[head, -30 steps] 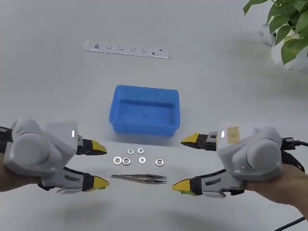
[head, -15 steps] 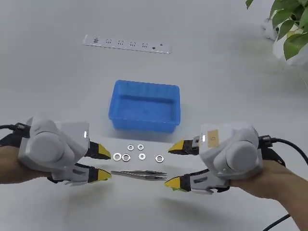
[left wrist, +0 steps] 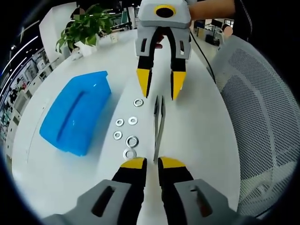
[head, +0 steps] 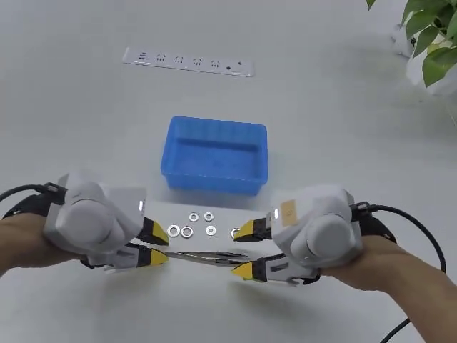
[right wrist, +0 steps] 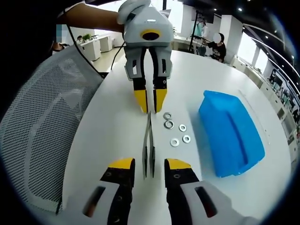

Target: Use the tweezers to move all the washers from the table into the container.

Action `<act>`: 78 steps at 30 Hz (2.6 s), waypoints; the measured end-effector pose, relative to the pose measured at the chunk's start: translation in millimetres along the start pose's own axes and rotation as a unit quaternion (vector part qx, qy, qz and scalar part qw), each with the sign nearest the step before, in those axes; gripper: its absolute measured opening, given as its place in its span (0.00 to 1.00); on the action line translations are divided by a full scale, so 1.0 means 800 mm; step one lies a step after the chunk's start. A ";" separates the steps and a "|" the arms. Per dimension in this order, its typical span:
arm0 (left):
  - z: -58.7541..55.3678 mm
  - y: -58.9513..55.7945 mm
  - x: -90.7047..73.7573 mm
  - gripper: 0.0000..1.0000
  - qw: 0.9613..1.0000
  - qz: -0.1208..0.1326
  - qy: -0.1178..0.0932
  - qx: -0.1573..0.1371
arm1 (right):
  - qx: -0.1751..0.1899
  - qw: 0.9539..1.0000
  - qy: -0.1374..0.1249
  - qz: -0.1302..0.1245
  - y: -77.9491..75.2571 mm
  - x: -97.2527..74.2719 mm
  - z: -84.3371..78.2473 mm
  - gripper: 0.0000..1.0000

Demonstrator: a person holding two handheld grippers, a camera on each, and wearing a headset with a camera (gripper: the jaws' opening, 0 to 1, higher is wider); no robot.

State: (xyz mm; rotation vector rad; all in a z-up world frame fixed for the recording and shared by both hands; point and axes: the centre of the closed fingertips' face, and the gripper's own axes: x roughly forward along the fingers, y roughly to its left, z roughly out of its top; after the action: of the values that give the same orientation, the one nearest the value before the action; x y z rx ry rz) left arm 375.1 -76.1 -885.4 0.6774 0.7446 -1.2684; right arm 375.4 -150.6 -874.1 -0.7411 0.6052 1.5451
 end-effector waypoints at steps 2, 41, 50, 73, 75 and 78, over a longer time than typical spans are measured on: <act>0.000 -0.001 0.002 0.13 1.000 -0.003 0.002 0.004 | -0.005 1.000 0.003 0.003 0.000 0.003 -0.001 0.26; 0.033 -0.005 -0.022 0.05 0.999 -0.015 -0.004 0.032 | -0.009 1.000 0.022 0.016 0.001 0.021 0.000 0.14; 0.050 -0.003 -0.036 0.05 0.999 -0.013 -0.004 0.031 | -0.016 0.999 0.024 0.016 0.000 0.024 0.004 0.15; 0.114 0.005 -0.069 0.05 0.998 -0.002 -0.050 0.035 | -0.005 1.000 0.013 -0.008 -0.014 0.012 0.022 0.11; 0.120 0.006 -0.071 0.05 0.998 -0.002 -0.056 0.037 | -0.004 1.000 0.011 -0.010 -0.015 0.011 0.024 0.11; 0.127 0.007 -0.072 0.05 0.997 -0.002 -0.061 0.039 | 0.001 1.000 0.008 -0.014 -0.016 0.011 0.027 0.12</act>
State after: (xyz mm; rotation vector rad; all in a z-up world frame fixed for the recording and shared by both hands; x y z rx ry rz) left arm 384.3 -122.5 -778.7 0.6546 0.5989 -1.3355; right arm 385.9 -127.5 -865.9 -0.7570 0.6056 1.5148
